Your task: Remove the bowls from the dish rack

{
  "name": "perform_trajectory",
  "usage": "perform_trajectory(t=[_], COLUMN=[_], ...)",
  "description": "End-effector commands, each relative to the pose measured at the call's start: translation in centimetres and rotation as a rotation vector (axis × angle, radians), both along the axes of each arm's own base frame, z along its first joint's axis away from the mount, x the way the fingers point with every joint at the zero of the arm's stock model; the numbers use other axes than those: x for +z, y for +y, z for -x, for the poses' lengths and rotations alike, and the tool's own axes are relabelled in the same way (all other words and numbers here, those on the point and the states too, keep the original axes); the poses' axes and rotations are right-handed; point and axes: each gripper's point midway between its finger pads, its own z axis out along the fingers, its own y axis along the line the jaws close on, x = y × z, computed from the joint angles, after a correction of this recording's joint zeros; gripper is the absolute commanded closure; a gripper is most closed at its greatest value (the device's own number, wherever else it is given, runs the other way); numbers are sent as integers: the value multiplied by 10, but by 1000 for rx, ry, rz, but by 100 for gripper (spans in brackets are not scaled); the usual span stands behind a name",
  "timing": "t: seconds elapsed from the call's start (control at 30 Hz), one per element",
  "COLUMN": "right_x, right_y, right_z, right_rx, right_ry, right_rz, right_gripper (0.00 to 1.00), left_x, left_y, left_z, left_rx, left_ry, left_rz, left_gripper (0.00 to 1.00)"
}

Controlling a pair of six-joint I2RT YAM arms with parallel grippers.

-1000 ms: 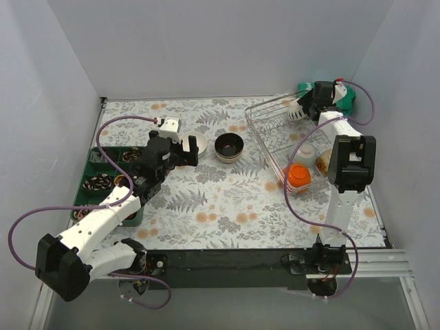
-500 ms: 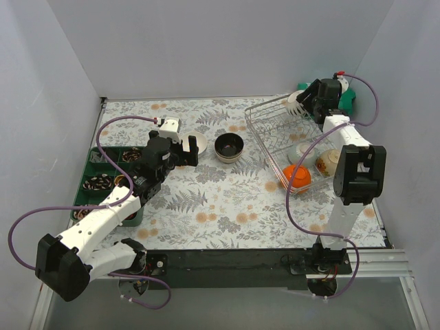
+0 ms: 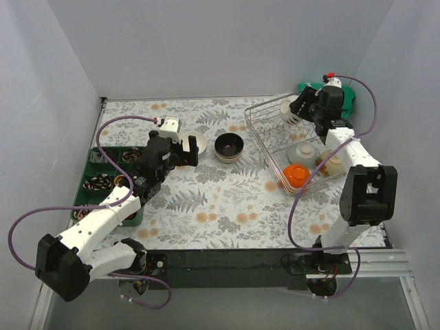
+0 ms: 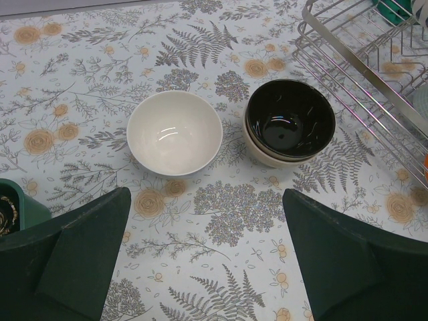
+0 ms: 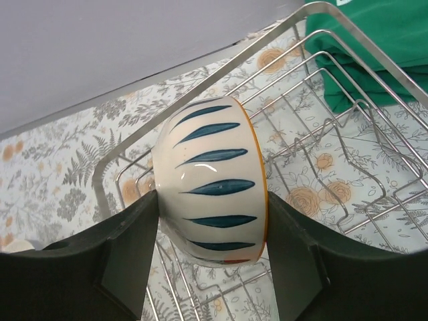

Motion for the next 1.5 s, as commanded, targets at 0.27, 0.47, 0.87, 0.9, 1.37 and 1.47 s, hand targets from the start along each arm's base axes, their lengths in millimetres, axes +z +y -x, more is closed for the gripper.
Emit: perform_trajectory(t=[0.27, 0.47, 0.87, 0.9, 1.37, 1.47], right_x=[76, 78, 61, 63, 19, 16], right_y=[57, 99, 165, 166, 219, 228], right_z=[58, 100, 195, 200, 274, 281], right_rx=[274, 403, 612, 604, 600, 575], right_ry=[-234, -296, -464, -481, -661, -716], right_rz=[243, 407, 750, 763, 1117, 1217], right_gripper=[99, 99, 99, 99, 99, 99], left_x=[13, 11, 10, 9, -1, -6], left_y=[3, 2, 1, 0, -21, -29], left_z=[3, 2, 1, 1, 5, 7], left_rx=[10, 6, 12, 10, -55, -80], left_ry=[-27, -22, -9, -5, 82, 115], left_rz=[18, 19, 35, 35, 111, 127], left_gripper=[2, 2, 2, 2, 2, 2])
